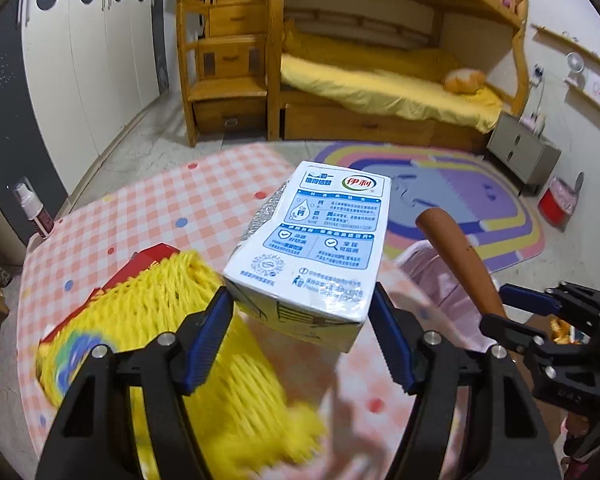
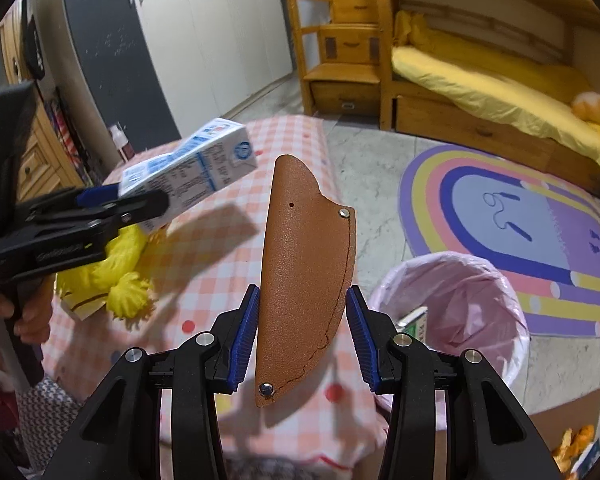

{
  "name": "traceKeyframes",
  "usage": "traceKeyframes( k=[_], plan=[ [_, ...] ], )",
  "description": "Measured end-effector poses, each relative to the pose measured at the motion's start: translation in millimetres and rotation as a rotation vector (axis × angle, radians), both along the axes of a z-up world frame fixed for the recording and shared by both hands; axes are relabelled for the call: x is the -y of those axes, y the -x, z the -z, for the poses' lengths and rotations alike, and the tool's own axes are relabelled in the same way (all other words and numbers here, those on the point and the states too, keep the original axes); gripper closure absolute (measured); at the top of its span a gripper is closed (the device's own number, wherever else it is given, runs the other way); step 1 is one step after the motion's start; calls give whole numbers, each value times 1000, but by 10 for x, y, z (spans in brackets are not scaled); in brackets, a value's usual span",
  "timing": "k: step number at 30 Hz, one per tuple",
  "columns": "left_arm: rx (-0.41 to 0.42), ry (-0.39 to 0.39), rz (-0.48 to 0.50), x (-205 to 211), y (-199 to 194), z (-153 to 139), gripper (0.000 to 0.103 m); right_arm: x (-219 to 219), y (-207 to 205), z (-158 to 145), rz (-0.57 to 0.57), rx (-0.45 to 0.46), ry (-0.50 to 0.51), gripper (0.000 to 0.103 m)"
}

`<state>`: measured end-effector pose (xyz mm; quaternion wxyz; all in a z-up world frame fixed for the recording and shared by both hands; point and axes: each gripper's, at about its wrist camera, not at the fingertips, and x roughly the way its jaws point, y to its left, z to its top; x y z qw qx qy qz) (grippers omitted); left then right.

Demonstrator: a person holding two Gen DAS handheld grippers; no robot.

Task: Collect trash
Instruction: 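Lift the sheath with the right tool while the left tool grasps the white milk carton, then carry sheath and carton over the pink bin and open both tools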

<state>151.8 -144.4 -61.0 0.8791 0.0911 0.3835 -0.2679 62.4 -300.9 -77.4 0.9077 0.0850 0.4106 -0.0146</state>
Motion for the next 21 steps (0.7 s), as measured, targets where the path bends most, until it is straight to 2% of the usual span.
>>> traceKeyframes(
  k=[5, 10, 15, 21],
  plan=[
    [20, 60, 25, 145, 450, -116, 36, 240, 408, -82, 81, 20, -13, 59],
    [-14, 100, 92, 485, 790, -83, 36, 549, 843, -61, 188, 22, -21, 59],
    [-55, 82, 191, 946, 951, 39, 36, 800, 1118, 31, 266, 9, -35, 59],
    [-75, 59, 242, 1356, 949, 165, 35, 1122, 1195, 161, 313, 21, -114, 59]
  ],
)
